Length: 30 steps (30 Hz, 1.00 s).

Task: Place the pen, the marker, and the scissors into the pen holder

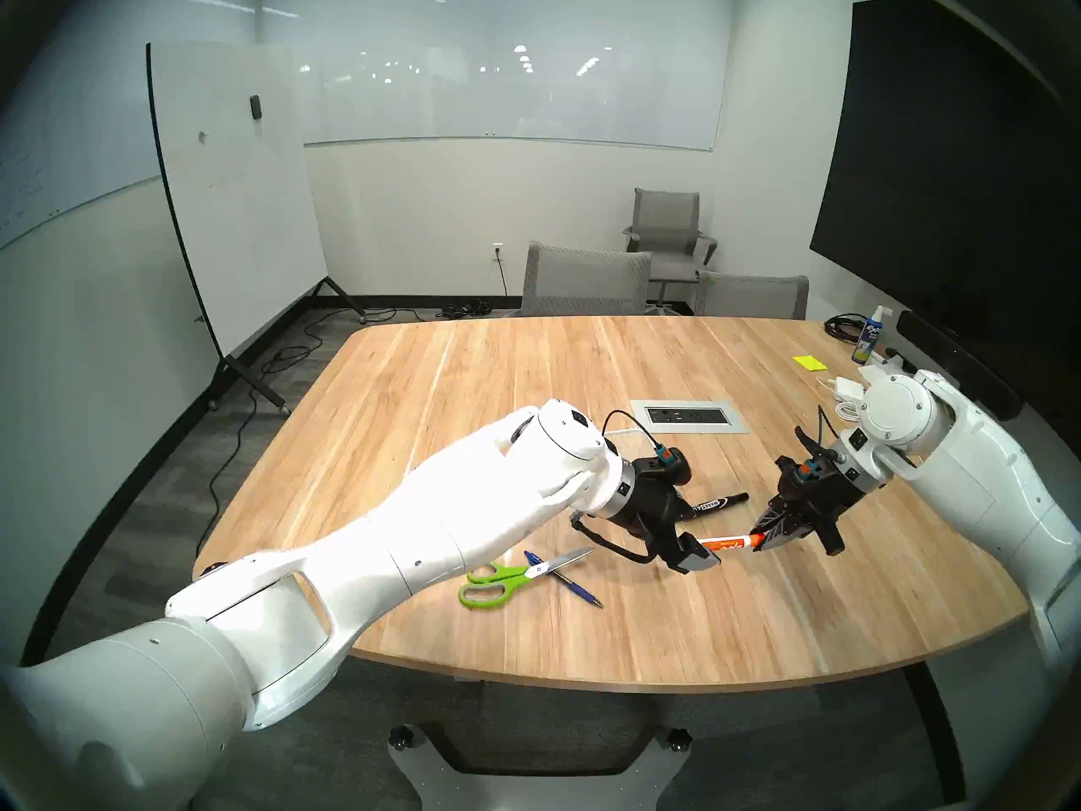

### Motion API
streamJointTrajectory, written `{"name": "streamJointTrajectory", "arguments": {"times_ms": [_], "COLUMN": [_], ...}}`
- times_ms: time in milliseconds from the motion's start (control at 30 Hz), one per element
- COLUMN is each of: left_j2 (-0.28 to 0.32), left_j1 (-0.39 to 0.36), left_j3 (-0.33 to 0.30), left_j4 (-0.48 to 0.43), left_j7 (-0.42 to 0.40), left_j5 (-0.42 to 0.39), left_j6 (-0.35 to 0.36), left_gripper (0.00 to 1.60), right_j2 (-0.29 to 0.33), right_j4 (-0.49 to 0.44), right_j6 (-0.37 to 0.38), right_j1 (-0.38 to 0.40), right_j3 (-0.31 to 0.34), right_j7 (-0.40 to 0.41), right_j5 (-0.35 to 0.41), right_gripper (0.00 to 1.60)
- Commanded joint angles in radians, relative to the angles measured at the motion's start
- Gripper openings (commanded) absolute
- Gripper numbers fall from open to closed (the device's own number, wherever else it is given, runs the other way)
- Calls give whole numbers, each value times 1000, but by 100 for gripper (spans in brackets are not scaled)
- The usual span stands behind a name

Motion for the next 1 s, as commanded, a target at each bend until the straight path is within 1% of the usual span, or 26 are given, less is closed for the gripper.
{"name": "streamJointTrajectory", "arguments": {"times_ms": [0, 433, 500, 600, 733, 967], "left_j2": [-53, -96, -101, -117, -132, -141], "left_j1": [-29, -54, -58, -67, -72, -73], "left_j3": [2, 17, 20, 26, 28, 28], "left_j4": [28, 104, 111, 128, 154, 166], "left_j7": [-10, -32, -28, -12, -7, -1], "left_j5": [-2, 9, 14, 21, 28, 32], "left_j6": [-20, -35, -27, 9, 19, 27], "left_gripper": [160, 160, 160, 160, 160, 160], "right_j2": [4, 4, 4, 4, 4, 4], "right_j4": [-2, -2, -2, -2, -2, -2], "right_j6": [-2, -2, -2, -2, -2, -2], "right_j1": [9, 9, 9, 9, 9, 9], "right_j3": [7, 7, 7, 7, 7, 7], "right_j7": [1, 1, 1, 1, 2, 2], "right_j5": [0, 0, 0, 0, 0, 0], "right_gripper": [0, 0, 0, 0, 0, 0]}}
